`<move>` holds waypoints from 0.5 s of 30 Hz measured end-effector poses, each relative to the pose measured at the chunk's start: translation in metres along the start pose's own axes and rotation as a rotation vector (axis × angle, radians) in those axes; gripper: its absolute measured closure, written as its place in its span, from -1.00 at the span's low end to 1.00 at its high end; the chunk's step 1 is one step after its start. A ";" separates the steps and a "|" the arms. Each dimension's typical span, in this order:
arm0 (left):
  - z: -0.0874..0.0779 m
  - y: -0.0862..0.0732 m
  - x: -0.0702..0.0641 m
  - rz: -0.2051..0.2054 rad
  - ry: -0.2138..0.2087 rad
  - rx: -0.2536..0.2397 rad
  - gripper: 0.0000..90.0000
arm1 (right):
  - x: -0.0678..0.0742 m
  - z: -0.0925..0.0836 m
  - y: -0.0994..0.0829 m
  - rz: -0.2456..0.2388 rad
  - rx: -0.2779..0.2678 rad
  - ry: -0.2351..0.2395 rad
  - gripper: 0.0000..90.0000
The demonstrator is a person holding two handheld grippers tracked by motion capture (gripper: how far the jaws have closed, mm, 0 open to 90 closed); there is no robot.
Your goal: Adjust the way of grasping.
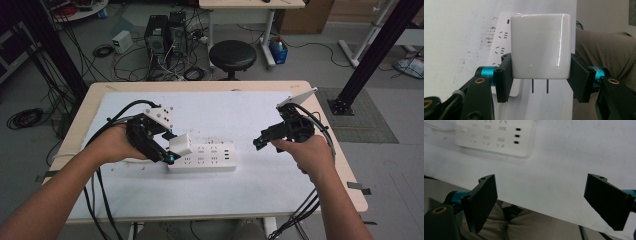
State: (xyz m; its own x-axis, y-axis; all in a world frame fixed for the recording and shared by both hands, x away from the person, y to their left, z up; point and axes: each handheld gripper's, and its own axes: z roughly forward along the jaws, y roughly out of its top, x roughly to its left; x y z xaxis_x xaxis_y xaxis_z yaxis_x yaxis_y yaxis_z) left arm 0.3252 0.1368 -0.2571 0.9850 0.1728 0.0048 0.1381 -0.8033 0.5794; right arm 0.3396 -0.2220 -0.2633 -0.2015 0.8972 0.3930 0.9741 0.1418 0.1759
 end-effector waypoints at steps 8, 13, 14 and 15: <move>0.007 0.006 -0.002 0.030 -0.008 0.012 -0.06 | 0.003 0.007 -0.003 0.029 0.008 0.192 -0.76; 0.013 0.013 -0.004 0.047 -0.016 0.012 -0.06 | 0.011 0.011 -0.006 0.057 -0.004 0.386 -0.76; 0.015 0.015 -0.005 0.048 -0.018 0.010 -0.06 | 0.013 0.012 -0.006 0.058 -0.005 0.415 -0.76; 0.016 0.017 -0.005 0.050 -0.020 0.006 -0.06 | 0.016 0.014 -0.006 0.063 0.000 0.442 -0.76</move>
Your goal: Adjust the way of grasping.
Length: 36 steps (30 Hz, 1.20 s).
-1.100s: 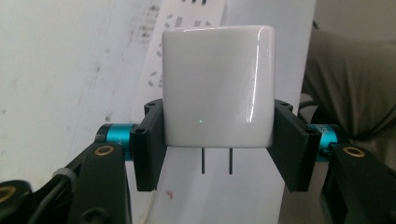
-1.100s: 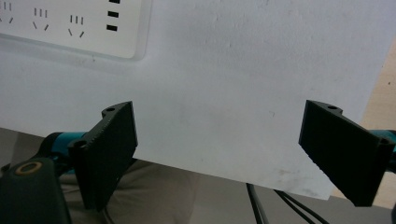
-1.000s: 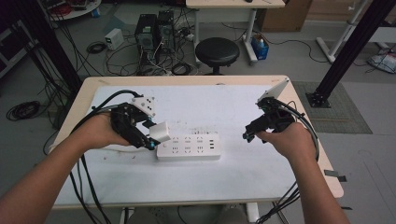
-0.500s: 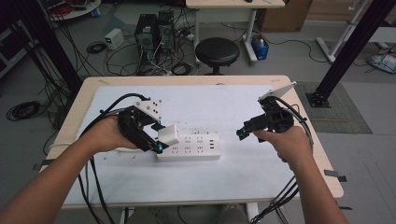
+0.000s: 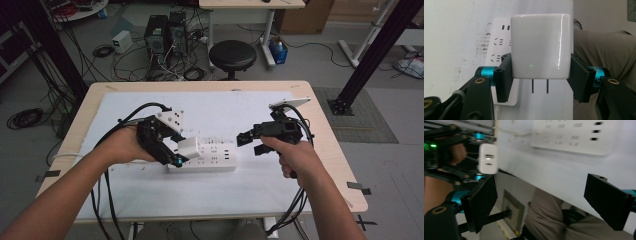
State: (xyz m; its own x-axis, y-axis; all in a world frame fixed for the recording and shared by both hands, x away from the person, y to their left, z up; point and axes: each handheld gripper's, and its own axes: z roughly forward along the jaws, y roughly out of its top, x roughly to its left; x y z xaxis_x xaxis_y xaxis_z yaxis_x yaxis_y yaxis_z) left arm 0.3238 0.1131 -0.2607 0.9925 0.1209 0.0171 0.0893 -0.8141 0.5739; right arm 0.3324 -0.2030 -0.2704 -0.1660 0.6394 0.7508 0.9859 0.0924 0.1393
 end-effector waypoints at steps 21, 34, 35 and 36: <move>0.017 0.020 -0.006 0.043 -0.007 0.011 -0.06 | 0.000 0.071 0.005 0.053 0.094 0.367 -0.58; 0.023 0.024 -0.007 0.074 0.015 0.032 -0.06 | 0.003 0.079 0.008 0.089 0.108 0.394 -0.11; 0.024 0.024 -0.008 0.074 0.016 0.032 -0.06 | 0.004 0.081 0.008 0.089 0.112 0.399 0.01; 0.024 0.024 -0.008 0.079 0.017 0.035 -0.06 | 0.004 0.082 0.008 0.086 0.111 0.390 0.04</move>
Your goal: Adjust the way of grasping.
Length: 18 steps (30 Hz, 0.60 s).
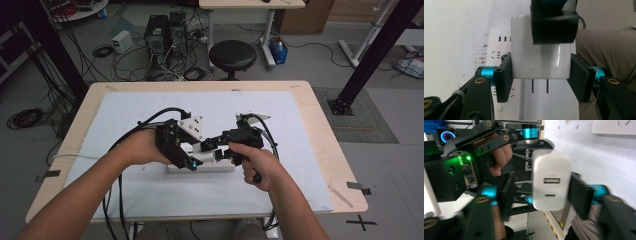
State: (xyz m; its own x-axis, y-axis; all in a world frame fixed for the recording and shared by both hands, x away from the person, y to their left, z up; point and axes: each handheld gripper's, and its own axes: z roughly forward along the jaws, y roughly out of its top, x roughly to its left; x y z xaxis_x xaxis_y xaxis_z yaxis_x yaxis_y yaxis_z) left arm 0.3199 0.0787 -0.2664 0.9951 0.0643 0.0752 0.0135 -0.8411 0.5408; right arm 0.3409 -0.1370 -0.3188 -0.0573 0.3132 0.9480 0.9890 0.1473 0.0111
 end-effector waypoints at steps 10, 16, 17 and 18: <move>0.000 0.000 0.001 0.002 0.023 -0.003 -0.06 | -0.003 -0.001 0.001 0.004 -0.035 -0.025 0.37; 0.005 0.003 0.001 -0.027 0.012 0.043 -0.19 | -0.002 0.001 0.001 0.000 -0.029 -0.048 0.37; 0.006 0.003 0.002 -0.025 0.009 0.062 -0.25 | -0.001 0.002 0.001 -0.012 -0.031 -0.053 0.37; 0.008 0.004 0.003 -0.035 -0.004 0.086 -0.28 | 0.001 0.002 0.001 -0.013 -0.030 -0.057 0.38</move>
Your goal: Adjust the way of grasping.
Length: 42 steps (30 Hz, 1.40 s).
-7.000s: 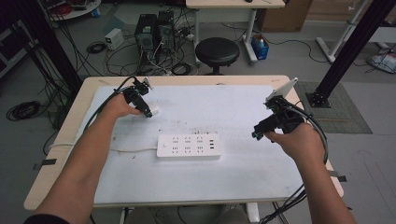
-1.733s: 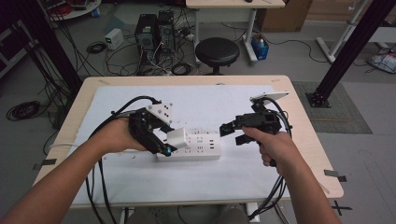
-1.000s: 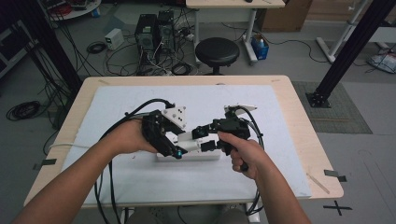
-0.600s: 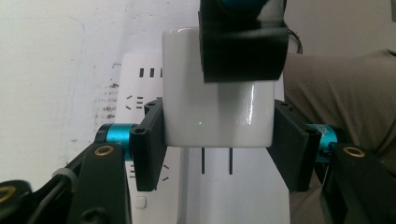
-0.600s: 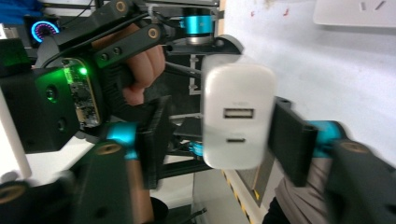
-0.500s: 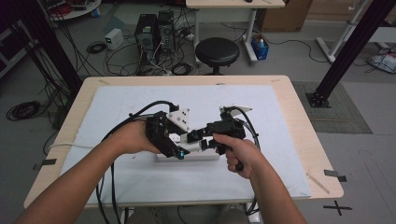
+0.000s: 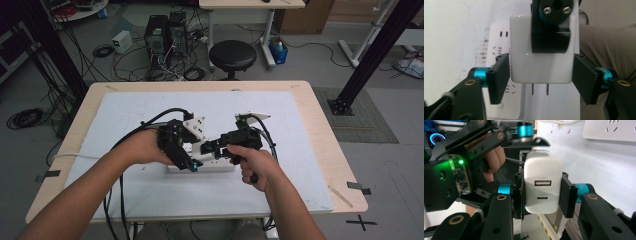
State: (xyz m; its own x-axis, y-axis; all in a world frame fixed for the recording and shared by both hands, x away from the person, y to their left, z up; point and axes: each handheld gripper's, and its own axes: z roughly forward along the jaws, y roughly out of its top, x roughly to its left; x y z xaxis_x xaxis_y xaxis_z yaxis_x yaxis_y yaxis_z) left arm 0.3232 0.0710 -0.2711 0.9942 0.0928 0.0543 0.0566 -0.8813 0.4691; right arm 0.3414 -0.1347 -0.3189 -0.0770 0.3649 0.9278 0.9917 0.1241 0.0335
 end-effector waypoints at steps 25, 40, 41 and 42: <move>-0.030 -0.044 0.015 -0.232 -0.028 0.411 -0.53 | 0.031 -0.035 0.001 -0.104 0.033 -0.952 0.37; -0.049 -0.076 0.016 -0.316 0.004 0.436 -0.53 | 0.022 -0.068 -0.008 -0.122 0.065 -1.183 0.37; -0.048 -0.076 0.017 -0.318 0.003 0.434 -0.53 | 0.022 -0.070 -0.008 -0.127 0.065 -1.182 0.37; -0.048 -0.077 0.016 -0.323 0.001 0.434 -0.53 | 0.023 -0.070 -0.008 -0.129 0.059 -1.182 0.37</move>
State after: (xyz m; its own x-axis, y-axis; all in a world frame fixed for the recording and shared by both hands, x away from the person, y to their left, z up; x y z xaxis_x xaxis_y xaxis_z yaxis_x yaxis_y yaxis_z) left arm 0.3309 0.1627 -0.2644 0.9200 0.3907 -0.0315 0.3919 -0.9184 0.0548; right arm 0.3387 -0.1922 -0.2718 -0.2537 0.9673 0.0006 0.9658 0.2533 0.0557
